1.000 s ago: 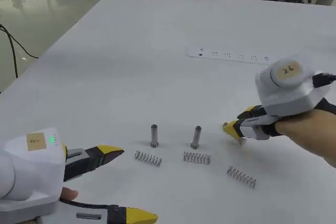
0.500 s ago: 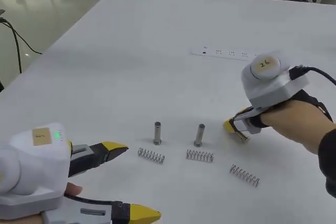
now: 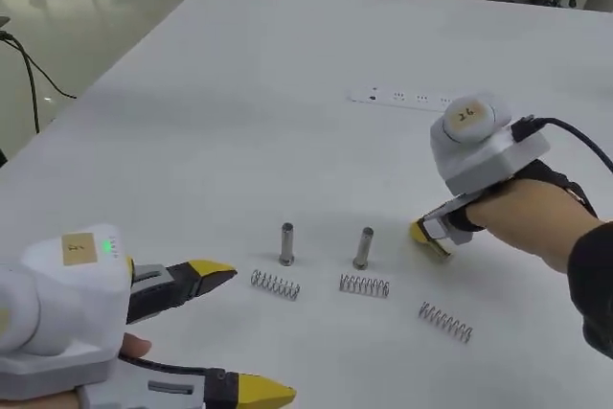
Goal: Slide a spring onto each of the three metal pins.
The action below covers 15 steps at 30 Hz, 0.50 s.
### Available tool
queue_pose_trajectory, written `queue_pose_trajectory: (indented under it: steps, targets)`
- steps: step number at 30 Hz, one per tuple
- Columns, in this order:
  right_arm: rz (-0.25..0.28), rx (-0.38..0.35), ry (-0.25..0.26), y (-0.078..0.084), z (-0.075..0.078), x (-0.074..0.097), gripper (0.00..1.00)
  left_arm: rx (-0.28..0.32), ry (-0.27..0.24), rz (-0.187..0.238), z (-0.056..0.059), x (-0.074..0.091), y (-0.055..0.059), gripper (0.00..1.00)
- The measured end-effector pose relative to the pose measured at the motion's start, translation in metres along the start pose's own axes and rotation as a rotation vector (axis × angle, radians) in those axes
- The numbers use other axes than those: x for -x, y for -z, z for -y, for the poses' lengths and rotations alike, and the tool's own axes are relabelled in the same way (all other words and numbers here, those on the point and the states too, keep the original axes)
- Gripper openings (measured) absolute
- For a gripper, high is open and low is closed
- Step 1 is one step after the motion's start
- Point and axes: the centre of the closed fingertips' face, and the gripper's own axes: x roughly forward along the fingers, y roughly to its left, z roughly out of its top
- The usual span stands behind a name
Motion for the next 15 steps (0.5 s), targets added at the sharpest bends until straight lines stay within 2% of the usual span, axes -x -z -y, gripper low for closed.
queue_pose_trajectory:
  steps: [6, 11, 15]
  targets:
    - [-0.02, -0.014, 0.013, 0.0005, -0.0005, 0.0002, 0.05, -0.003, 0.005, -0.003, 0.0017, -0.0004, 0.0002, 0.72]
    - [0.005, -0.052, 0.004, 0.0027, 0.0002, 0.0017, 0.05, -0.005, 0.004, 0.001, 0.002, 0.0002, -0.0011, 0.72]
    - [0.009, -0.053, 0.0, 0.0059, -0.0011, 0.0075, 0.05, -0.006, 0.005, 0.0, 0.0022, 0.0004, -0.0008, 0.71]
